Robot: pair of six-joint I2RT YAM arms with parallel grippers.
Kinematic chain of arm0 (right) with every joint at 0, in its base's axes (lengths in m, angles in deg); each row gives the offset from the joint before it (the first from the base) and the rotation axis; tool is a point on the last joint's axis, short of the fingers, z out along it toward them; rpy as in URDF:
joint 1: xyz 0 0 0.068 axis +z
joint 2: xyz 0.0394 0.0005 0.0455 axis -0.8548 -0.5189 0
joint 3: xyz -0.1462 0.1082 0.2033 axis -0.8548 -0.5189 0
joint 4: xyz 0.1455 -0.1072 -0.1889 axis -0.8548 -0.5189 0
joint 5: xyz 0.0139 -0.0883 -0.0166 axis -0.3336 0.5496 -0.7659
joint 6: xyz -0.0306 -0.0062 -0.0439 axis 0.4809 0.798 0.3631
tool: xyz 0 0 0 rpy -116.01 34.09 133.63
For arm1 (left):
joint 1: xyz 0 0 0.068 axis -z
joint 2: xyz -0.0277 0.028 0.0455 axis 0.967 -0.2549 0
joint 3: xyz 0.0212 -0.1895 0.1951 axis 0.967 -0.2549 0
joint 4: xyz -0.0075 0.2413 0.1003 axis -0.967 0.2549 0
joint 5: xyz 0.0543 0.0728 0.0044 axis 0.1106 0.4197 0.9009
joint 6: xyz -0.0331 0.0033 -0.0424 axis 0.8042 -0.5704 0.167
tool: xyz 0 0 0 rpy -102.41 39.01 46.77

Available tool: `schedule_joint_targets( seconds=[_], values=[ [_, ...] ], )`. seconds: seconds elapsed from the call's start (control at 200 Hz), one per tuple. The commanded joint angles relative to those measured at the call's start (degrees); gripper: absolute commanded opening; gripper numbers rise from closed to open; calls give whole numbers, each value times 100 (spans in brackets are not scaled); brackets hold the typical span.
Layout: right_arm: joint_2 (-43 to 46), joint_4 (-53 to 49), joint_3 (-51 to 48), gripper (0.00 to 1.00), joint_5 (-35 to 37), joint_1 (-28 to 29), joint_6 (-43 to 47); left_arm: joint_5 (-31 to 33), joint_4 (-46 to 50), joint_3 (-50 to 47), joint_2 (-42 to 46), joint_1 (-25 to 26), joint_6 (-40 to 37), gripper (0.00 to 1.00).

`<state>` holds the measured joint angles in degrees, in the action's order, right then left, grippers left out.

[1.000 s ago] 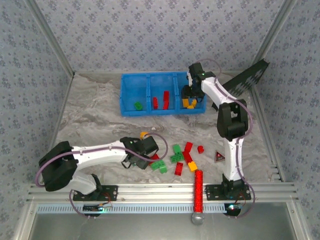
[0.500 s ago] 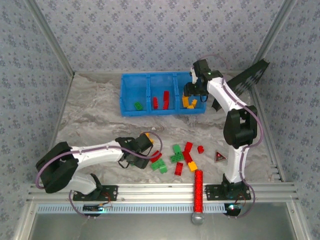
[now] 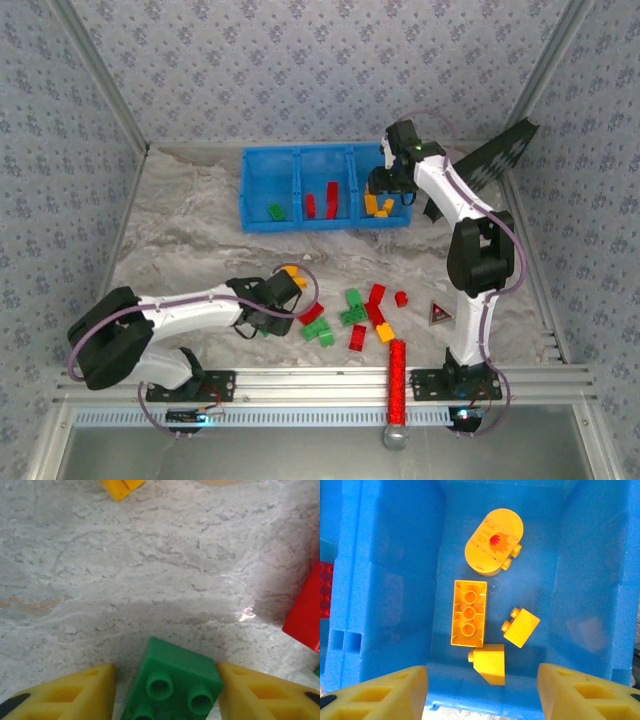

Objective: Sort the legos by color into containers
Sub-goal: Pick up the lego from the middle-left of the table, then place the lego in the container.

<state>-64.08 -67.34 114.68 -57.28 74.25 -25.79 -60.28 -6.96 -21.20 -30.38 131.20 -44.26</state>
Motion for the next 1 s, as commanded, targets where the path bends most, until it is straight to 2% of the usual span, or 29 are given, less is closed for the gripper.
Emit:
schedule_joint_targets(
  seconds=[0.0,0.085,0.23,0.44,0.62,0.82,0.995],
  values=[
    [226,-193,-78,62,162,-12,80,-472,-6,-149,-12,29,245,45],
    [336,-190,-189,62,179,-13,81,-374,53,-93,14,20,254,38],
    [564,-129,-467,62,227,-9,72,-47,253,218,137,-132,32,35],
    [1309,-99,-1308,62,280,45,-75,328,472,1071,359,-955,-407,31],
    [2285,-62,-2400,63,246,278,-298,370,-76,2052,364,-1811,-916,29],
    [3072,-47,-3325,63,56,889,-550,377,-1009,3168,-563,-2444,-1243,27],
    [3424,80,-3904,64,-94,2043,-534,110,-1158,4285,-1908,-2779,-1445,25]
  ],
)
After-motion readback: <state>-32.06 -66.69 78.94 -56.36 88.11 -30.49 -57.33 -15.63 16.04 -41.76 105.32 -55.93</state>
